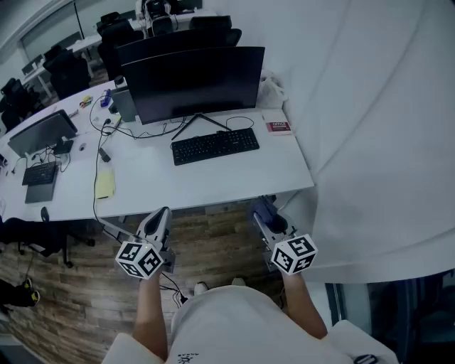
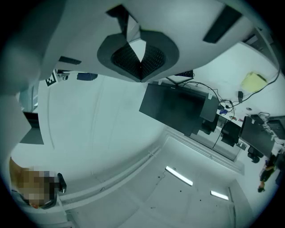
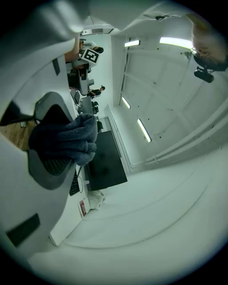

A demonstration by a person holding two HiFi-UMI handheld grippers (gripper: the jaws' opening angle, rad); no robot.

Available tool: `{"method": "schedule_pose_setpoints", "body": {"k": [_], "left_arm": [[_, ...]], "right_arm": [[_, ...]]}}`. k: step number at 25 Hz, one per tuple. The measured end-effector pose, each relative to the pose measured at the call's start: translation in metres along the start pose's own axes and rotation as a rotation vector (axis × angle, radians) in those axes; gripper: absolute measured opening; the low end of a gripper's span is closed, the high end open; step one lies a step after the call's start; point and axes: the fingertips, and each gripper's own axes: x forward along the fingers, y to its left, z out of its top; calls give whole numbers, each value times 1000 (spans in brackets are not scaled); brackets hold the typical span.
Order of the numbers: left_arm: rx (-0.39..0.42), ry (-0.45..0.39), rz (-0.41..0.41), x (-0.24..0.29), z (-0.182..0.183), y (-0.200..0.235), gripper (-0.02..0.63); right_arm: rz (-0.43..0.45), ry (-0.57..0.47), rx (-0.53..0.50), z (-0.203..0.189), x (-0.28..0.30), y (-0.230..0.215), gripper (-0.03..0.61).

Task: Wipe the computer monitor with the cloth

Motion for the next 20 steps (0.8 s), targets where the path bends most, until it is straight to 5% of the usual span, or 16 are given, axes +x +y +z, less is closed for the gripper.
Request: {"method": "schedule_pose_setpoints", "body": {"k": [20], "left_arm": [[46, -44, 70, 22, -5, -36, 9]], "right_arm": [[53, -9, 13, 0, -26, -40, 137]]}}
